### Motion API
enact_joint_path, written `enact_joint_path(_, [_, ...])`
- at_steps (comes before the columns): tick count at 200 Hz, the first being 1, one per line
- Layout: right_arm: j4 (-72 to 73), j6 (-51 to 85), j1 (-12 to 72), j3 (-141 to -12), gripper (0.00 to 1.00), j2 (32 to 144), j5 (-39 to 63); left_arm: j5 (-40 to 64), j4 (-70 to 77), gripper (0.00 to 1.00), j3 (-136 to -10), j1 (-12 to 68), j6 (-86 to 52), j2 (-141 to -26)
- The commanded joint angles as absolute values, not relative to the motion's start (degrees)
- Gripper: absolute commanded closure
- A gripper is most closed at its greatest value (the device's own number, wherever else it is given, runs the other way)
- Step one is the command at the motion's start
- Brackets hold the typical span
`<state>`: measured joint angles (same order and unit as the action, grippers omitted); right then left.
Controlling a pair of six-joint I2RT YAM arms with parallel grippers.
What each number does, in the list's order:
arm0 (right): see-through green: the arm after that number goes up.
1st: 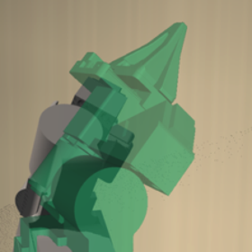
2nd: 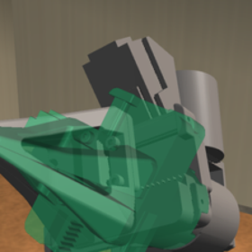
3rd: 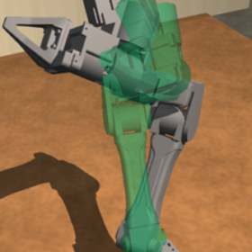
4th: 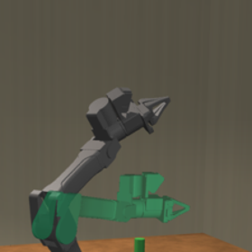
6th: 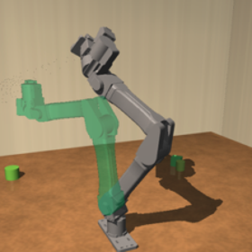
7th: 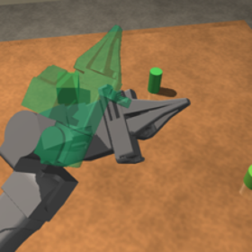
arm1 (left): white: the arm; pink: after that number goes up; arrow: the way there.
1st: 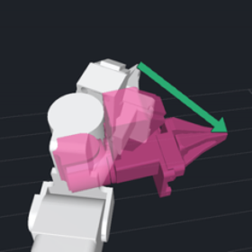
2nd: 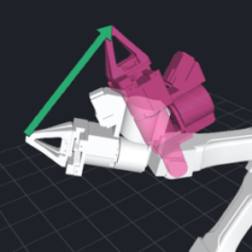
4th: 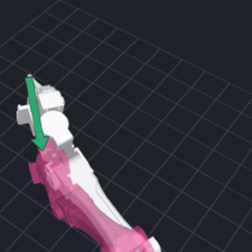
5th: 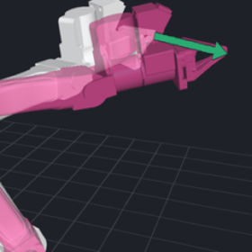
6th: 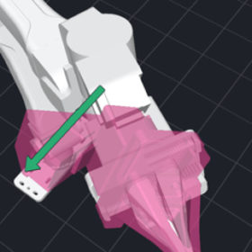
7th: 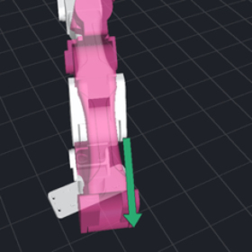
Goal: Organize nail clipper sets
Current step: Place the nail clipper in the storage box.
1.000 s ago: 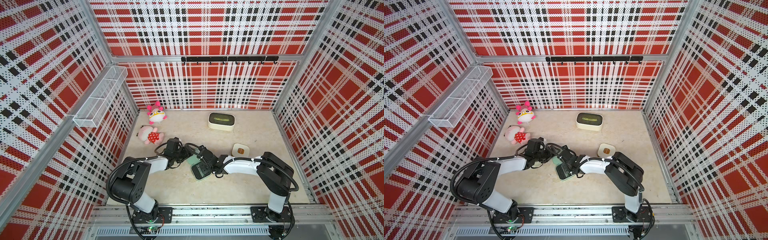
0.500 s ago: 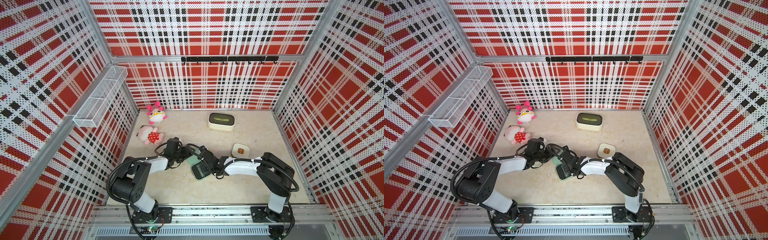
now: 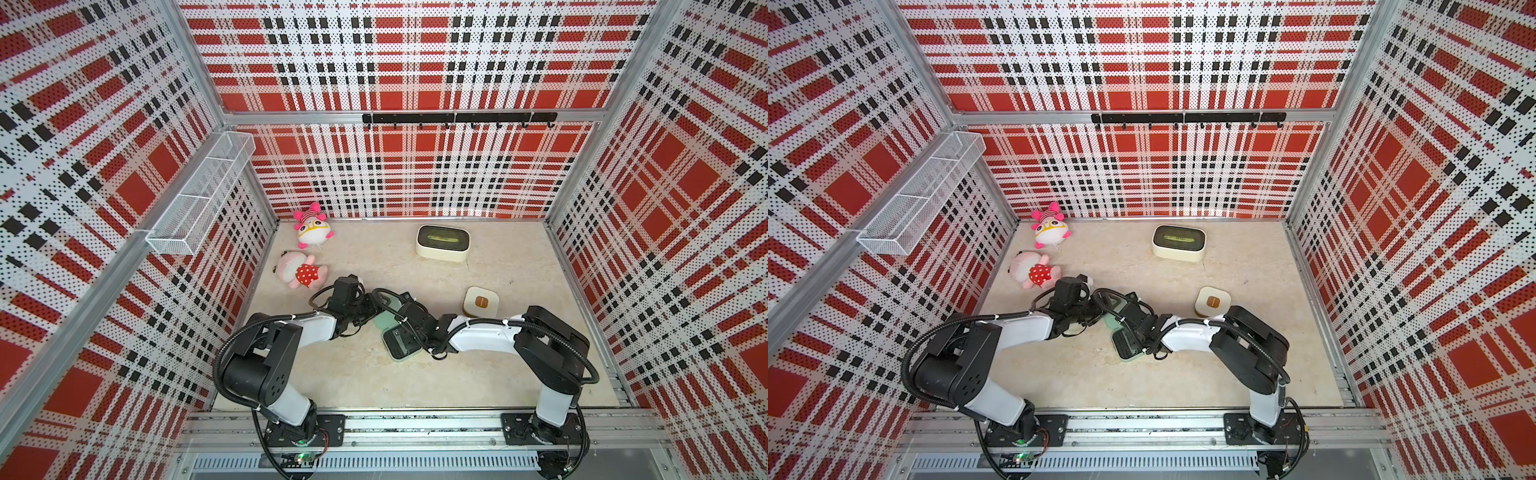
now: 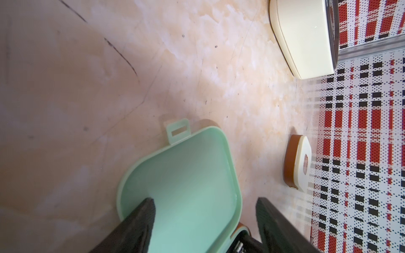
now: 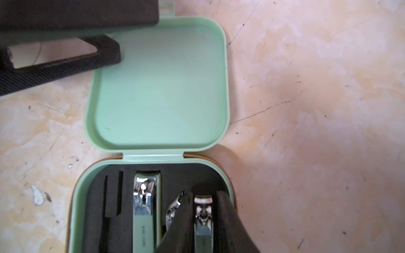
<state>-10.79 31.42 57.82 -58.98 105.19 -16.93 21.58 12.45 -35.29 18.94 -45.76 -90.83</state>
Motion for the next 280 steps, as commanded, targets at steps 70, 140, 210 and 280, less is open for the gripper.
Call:
enact_joint_path(70, [-15.41, 34.43, 58.07, -60.08, 0.77, 104.85, -19.67, 21.82, 12.11, 0.23, -34.80, 18.48, -44.56, -91.76])
enact_joint_path(140, [-16.96, 35.12, 58.09, -61.44, 0.72, 104.86, -21.71, 21.97, 11.95, 0.23, -34.80, 18.54, -44.47, -91.69])
enact_joint_path(210, [-17.93, 36.01, 57.99, -62.56, 0.65, 103.57, -23.47, 21.97, 11.70, 0.24, -34.89, 18.54, -44.30, -91.65])
enact_joint_path(280, [-18.90, 35.22, 57.21, -62.78, 0.54, 99.52, -22.59, 22.02, 11.62, 0.24, -35.07, 18.47, -44.21, -91.77])
